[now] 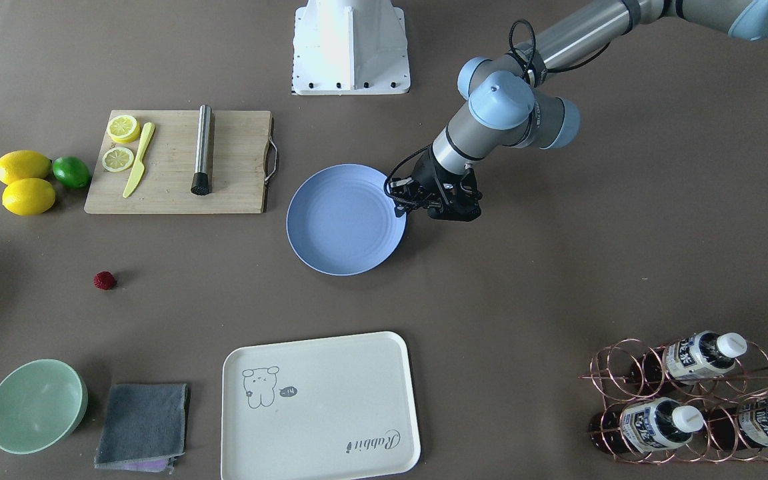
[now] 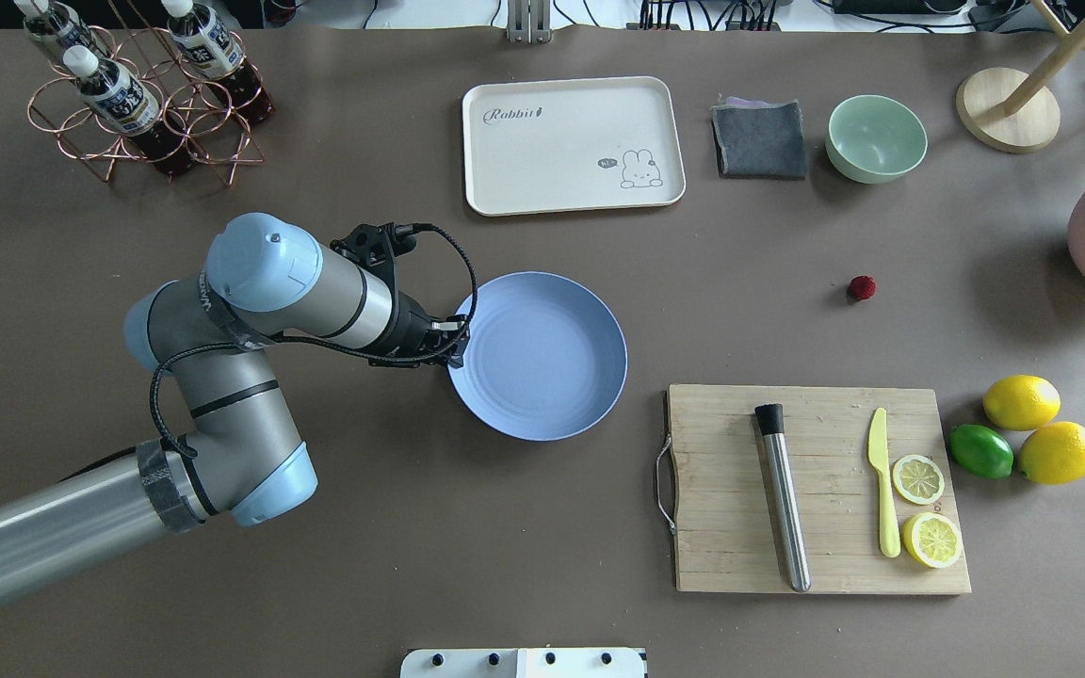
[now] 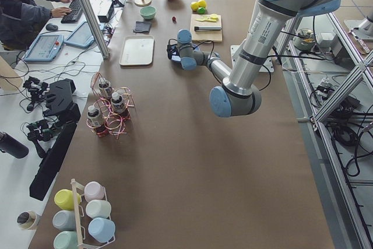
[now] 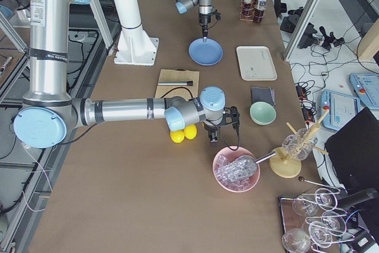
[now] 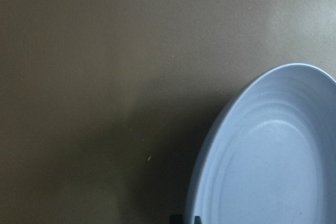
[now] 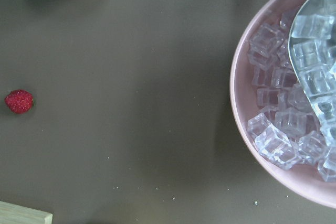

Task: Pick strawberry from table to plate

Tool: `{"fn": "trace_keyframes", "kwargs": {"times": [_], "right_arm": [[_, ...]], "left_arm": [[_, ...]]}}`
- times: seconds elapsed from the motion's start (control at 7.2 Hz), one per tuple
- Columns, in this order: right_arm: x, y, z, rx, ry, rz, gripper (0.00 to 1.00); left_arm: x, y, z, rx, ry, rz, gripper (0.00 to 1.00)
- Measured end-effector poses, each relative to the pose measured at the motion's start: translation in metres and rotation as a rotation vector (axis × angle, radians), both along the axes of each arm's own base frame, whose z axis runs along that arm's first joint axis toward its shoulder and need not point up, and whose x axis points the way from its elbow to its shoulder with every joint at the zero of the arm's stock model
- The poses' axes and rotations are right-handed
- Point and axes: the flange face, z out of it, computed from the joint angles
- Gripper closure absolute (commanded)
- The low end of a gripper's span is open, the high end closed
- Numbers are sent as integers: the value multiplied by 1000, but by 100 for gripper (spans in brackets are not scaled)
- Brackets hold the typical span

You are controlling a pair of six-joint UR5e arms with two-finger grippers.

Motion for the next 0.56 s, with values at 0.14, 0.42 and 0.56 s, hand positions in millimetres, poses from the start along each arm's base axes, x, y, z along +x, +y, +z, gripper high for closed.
{"fn": "trace_keyframes", "kwargs": {"times": [0.14, 0.42, 0.56], "right_arm": [[-1, 0, 0, 0, -3, -2, 0], [-9, -1, -7, 11, -10, -18, 0], [-18, -4, -16, 27, -19, -26, 0]], "left_arm": [[0, 0, 1, 1, -1, -1, 9], [-4, -2, 0, 1, 2, -8, 9], [-8, -5, 0, 0, 1, -16, 10]]}}
